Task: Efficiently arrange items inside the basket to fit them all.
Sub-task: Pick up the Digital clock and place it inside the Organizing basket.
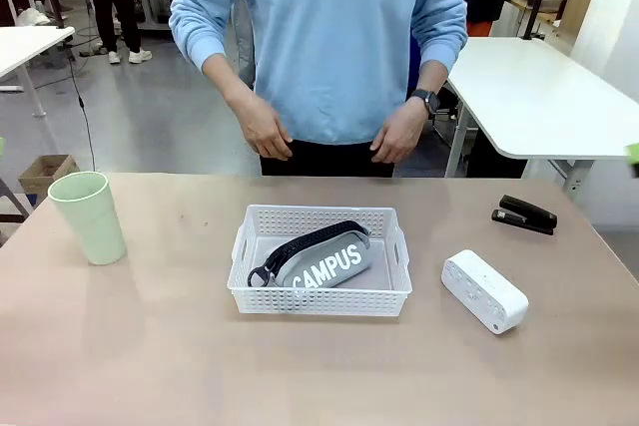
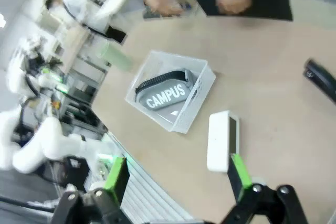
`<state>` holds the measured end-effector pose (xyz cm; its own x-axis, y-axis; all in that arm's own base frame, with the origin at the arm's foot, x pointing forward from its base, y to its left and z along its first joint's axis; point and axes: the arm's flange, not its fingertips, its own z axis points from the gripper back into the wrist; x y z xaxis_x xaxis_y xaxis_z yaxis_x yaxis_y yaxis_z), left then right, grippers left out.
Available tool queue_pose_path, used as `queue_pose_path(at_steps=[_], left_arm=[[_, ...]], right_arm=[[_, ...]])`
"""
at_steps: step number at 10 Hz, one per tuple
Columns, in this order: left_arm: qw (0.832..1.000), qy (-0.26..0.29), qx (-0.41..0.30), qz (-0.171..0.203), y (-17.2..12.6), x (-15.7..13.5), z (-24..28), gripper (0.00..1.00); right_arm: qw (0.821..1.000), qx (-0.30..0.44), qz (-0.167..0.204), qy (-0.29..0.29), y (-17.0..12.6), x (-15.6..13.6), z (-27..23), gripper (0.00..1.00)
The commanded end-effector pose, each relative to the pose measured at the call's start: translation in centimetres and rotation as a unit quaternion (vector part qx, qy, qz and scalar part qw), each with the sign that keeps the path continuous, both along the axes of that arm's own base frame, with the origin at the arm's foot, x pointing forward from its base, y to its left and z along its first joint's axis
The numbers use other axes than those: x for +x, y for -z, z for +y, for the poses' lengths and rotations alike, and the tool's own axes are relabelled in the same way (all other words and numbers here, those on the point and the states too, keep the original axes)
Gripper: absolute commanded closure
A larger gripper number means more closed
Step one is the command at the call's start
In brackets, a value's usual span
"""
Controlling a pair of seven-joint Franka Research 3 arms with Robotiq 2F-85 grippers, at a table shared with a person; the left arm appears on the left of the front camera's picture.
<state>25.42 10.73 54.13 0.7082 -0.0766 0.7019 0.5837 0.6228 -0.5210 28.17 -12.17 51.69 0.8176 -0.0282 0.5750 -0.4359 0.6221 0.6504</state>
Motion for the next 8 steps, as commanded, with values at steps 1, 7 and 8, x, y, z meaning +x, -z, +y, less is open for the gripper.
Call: queue_pose_path(at_steps=[1, 7, 8], left_arm=[[0.989, -0.076, -0.129, -0.003, 4.2, -3.7, 3.5, 0.0], [0.961, -0.137, -0.238, 0.026, 5.7, -3.7, 11.3, 0.0], [0.961, -0.137, -0.238, 0.026, 5.7, -3.7, 11.3, 0.0]], right_arm=[[0.991, 0.103, 0.034, 0.072, 1.1, -1.4, -5.4, 0.0], [0.964, 0.208, 0.086, 0.143, 6.7, -4.0, -12.3, 0.0], [0.964, 0.208, 0.086, 0.143, 6.7, -4.0, -12.3, 0.0]])
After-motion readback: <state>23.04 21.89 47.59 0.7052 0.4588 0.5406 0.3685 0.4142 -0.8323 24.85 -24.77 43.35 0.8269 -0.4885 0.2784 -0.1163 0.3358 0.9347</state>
